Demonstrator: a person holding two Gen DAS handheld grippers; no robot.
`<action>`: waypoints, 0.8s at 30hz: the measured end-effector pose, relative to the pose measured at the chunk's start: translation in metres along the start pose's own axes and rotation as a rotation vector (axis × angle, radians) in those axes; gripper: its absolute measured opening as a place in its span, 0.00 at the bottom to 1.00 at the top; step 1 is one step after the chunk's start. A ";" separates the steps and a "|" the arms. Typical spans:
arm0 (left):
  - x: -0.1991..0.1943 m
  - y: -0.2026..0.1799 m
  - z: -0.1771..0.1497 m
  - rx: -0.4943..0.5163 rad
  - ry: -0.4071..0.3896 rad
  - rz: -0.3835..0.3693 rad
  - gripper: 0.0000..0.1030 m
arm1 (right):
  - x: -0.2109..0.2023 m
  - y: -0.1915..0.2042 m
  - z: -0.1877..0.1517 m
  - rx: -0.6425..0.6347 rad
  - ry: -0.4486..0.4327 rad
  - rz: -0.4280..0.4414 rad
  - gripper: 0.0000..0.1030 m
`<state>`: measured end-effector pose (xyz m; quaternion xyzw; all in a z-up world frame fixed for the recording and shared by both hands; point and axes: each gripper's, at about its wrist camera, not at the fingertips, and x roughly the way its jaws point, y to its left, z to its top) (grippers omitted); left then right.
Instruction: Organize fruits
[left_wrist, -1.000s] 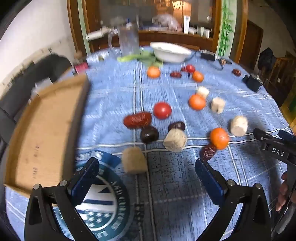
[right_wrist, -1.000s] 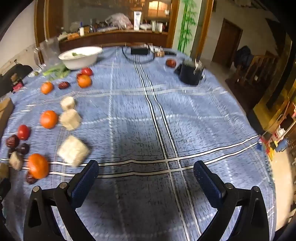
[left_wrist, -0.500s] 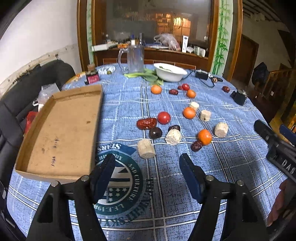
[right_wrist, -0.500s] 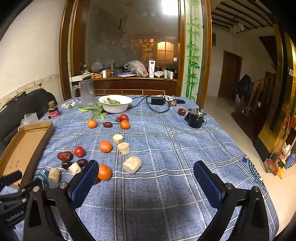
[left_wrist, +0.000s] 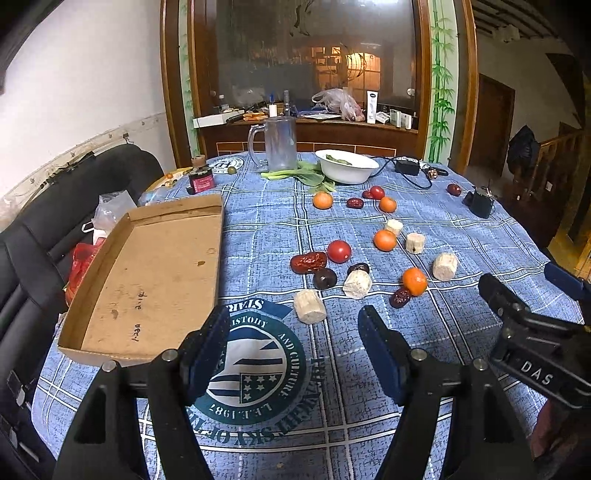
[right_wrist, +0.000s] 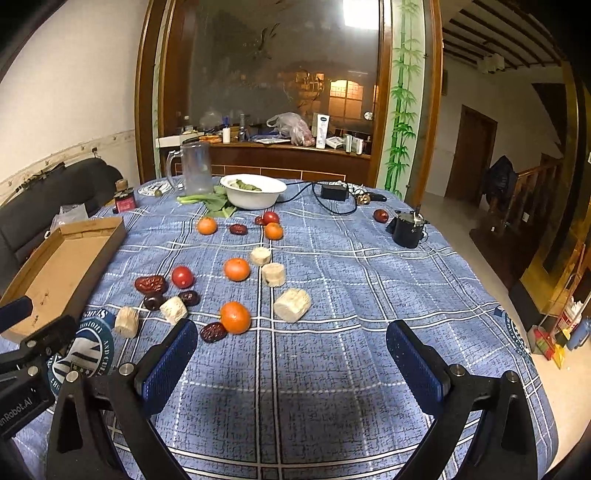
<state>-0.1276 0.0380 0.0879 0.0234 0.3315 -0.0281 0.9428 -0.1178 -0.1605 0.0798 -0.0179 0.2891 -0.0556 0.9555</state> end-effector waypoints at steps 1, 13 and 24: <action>0.000 0.001 0.000 -0.001 0.001 0.000 0.69 | 0.000 0.001 0.000 0.001 0.001 0.000 1.00; 0.002 0.002 -0.002 -0.005 0.015 0.005 0.69 | 0.002 0.000 -0.002 0.007 0.012 0.011 0.99; 0.013 0.000 -0.004 0.000 0.037 0.006 0.69 | 0.014 -0.005 -0.003 0.025 0.056 0.047 0.95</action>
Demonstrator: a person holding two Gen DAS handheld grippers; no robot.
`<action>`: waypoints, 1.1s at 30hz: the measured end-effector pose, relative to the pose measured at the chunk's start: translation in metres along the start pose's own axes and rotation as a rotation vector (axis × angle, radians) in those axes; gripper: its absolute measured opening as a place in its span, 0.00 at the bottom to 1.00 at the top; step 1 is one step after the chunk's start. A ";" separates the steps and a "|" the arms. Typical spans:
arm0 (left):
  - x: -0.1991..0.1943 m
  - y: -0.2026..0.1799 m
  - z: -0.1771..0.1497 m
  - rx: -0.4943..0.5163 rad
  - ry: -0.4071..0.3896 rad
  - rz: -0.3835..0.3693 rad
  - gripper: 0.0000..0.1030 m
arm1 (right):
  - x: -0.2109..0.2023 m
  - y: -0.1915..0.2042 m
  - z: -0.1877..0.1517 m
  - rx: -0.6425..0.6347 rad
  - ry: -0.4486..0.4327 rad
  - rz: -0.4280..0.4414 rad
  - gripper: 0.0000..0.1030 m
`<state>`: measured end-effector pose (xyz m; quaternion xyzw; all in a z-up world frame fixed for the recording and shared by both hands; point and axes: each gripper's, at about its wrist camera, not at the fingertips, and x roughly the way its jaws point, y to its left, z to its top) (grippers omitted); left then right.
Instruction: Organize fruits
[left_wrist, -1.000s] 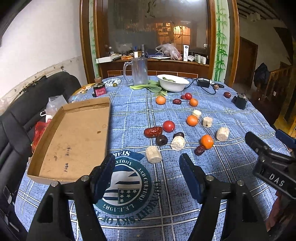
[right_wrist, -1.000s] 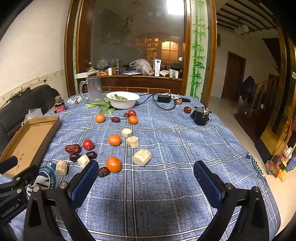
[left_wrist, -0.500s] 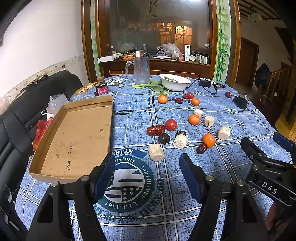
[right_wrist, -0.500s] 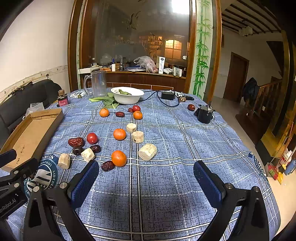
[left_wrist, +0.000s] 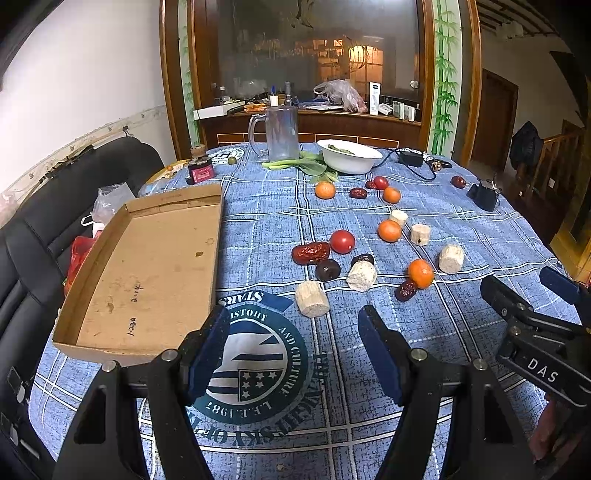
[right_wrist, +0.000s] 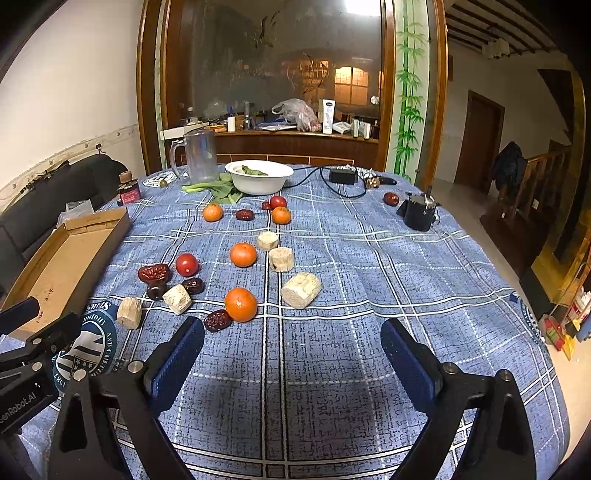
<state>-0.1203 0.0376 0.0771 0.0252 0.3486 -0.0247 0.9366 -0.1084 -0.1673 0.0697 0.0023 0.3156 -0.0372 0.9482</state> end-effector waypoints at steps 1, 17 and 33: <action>0.001 0.000 0.000 0.000 0.001 0.001 0.69 | 0.001 -0.001 0.000 0.000 0.004 0.002 0.95; 0.021 0.000 0.003 -0.009 0.045 -0.006 0.69 | 0.022 -0.017 0.001 0.027 0.057 0.009 0.94; 0.039 0.016 0.014 -0.046 0.081 -0.042 0.69 | 0.047 -0.036 0.012 0.029 0.139 0.026 0.93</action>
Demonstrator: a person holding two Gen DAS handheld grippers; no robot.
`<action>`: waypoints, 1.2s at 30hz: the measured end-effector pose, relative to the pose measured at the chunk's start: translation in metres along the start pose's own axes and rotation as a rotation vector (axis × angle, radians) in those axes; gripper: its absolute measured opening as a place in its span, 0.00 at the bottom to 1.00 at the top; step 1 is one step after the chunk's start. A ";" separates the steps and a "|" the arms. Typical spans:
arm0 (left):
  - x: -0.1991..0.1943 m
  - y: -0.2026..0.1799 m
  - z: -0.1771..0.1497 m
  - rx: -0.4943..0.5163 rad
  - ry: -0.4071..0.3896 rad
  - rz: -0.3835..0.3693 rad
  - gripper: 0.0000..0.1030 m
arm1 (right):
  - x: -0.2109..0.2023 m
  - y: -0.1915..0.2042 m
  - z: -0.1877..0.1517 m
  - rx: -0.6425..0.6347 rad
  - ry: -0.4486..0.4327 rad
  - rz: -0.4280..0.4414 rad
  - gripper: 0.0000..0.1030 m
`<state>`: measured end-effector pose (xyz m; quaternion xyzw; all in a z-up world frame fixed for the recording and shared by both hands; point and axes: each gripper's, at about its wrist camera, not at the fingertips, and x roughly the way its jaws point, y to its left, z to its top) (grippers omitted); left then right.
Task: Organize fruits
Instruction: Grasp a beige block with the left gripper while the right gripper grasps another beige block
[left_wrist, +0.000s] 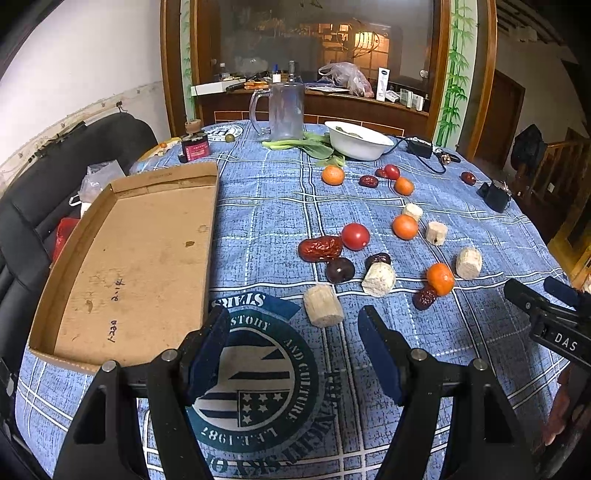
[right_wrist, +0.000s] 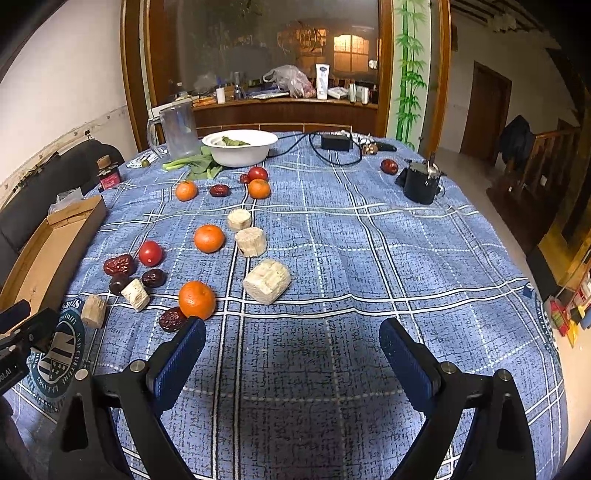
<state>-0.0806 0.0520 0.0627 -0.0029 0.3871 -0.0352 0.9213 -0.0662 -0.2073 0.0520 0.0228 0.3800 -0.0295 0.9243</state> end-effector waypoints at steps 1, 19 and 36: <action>0.001 0.001 0.001 0.001 0.001 -0.006 0.69 | 0.002 -0.001 0.000 0.001 0.006 0.002 0.92; 0.055 -0.047 0.031 0.102 0.104 -0.204 0.48 | 0.052 0.001 0.031 0.035 0.089 0.060 0.79; 0.100 -0.060 0.032 0.123 0.158 -0.265 0.30 | 0.088 0.003 0.030 0.072 0.155 0.111 0.53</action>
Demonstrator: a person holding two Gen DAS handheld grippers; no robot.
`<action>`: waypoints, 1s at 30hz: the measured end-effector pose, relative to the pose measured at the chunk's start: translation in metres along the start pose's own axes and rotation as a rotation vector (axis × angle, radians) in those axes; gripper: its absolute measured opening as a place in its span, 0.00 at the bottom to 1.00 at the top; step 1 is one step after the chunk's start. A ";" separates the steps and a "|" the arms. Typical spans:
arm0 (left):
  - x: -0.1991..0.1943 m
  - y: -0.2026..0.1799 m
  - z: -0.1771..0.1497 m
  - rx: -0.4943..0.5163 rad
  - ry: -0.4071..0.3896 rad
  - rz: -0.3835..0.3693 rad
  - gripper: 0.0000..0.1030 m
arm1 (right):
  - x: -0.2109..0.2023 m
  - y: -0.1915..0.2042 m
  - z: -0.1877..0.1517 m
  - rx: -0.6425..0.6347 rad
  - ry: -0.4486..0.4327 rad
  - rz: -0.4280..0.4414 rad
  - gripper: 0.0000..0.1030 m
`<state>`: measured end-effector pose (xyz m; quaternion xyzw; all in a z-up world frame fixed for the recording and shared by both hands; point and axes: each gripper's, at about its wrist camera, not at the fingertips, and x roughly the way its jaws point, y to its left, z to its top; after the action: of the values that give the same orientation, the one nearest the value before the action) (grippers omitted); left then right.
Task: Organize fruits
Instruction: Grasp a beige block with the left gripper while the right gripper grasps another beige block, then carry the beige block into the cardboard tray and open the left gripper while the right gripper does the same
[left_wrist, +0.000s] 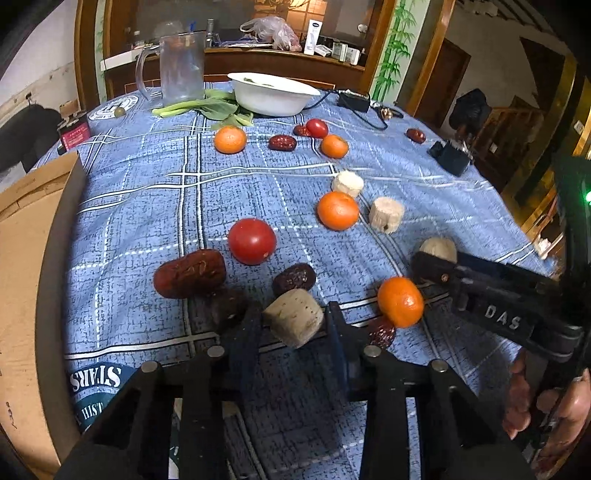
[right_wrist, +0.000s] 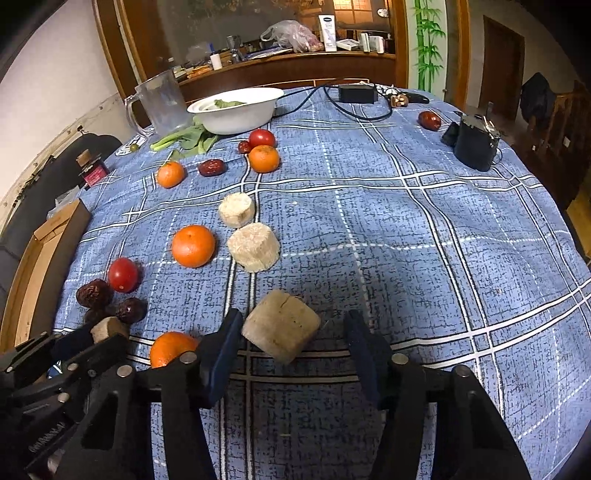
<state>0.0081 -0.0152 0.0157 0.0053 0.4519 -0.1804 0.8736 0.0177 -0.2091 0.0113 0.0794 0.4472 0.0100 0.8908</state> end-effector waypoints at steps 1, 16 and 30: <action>0.000 -0.001 -0.001 0.005 -0.008 0.007 0.30 | 0.000 0.001 0.000 -0.001 -0.001 0.011 0.51; -0.051 0.003 -0.010 -0.022 -0.085 0.057 0.30 | -0.032 0.008 -0.002 0.006 -0.068 0.039 0.42; -0.133 0.092 -0.030 -0.185 -0.195 0.210 0.30 | -0.074 0.123 -0.016 -0.178 -0.109 0.167 0.43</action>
<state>-0.0563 0.1172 0.0889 -0.0451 0.3766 -0.0453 0.9242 -0.0328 -0.0922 0.0790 0.0375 0.3875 0.1194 0.9133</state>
